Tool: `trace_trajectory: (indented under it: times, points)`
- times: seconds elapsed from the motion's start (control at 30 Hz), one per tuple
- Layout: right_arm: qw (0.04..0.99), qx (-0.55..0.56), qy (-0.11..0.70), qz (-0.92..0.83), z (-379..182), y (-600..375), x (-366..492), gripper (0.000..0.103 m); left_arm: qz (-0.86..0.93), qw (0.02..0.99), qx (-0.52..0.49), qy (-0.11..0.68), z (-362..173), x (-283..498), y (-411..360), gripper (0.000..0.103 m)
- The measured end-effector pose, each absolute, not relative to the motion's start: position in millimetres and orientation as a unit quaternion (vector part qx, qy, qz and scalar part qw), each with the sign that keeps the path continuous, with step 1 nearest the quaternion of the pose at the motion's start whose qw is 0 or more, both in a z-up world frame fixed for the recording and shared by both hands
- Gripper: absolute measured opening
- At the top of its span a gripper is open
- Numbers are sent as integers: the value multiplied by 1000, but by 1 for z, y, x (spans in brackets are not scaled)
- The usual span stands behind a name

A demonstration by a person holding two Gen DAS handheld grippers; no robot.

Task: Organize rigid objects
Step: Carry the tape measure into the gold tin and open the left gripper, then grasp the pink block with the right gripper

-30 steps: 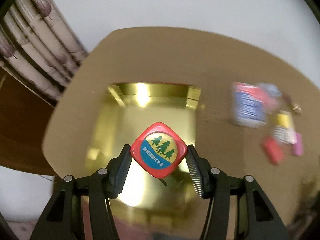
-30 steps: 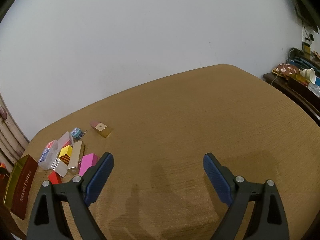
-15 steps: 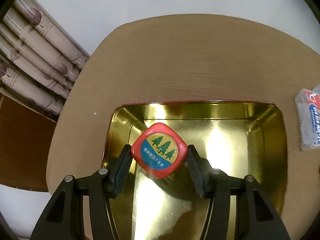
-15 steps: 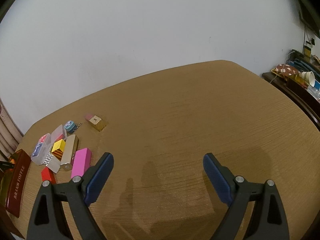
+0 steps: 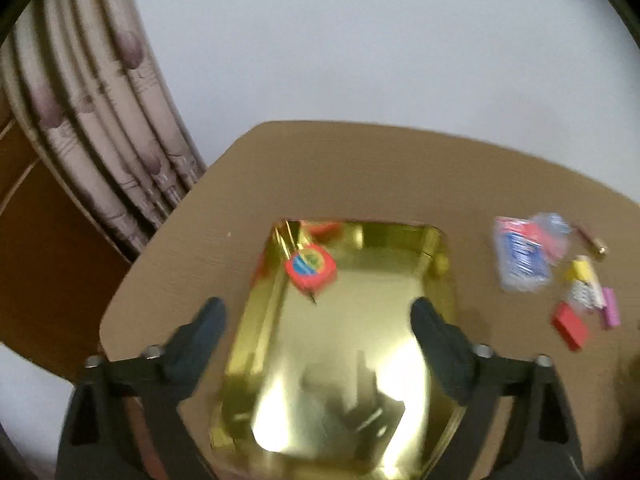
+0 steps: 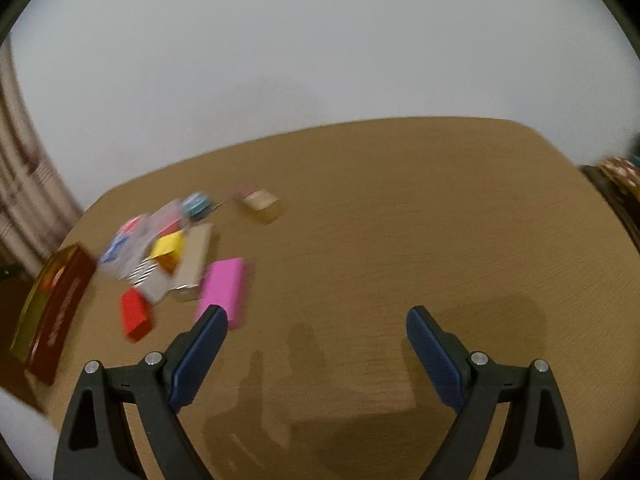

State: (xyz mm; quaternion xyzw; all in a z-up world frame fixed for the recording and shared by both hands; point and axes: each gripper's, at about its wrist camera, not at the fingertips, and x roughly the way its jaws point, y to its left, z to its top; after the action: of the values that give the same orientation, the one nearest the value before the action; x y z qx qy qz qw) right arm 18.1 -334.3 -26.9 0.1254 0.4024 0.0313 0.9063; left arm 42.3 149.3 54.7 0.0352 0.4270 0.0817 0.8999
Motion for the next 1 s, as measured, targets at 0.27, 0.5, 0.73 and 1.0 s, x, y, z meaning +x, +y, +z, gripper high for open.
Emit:
trace_trajectory:
  times: [0.27, 0.5, 0.73, 1.0]
  points:
    - [891, 40, 446, 67, -22, -275, 44, 93, 10, 887, -18, 460, 19, -31, 121, 93]
    - [871, 16, 487, 62, -36, -264, 66, 66, 6, 853, -75, 516, -20, -48, 124, 93]
    - [856, -2, 514, 58, -50, -259, 83, 59, 25, 850, -91, 518, -21, -72, 111, 93]
    - [851, -3, 521, 57, -41, -266, 75, 30, 35, 855, -96, 508, -14, -104, 106, 93]
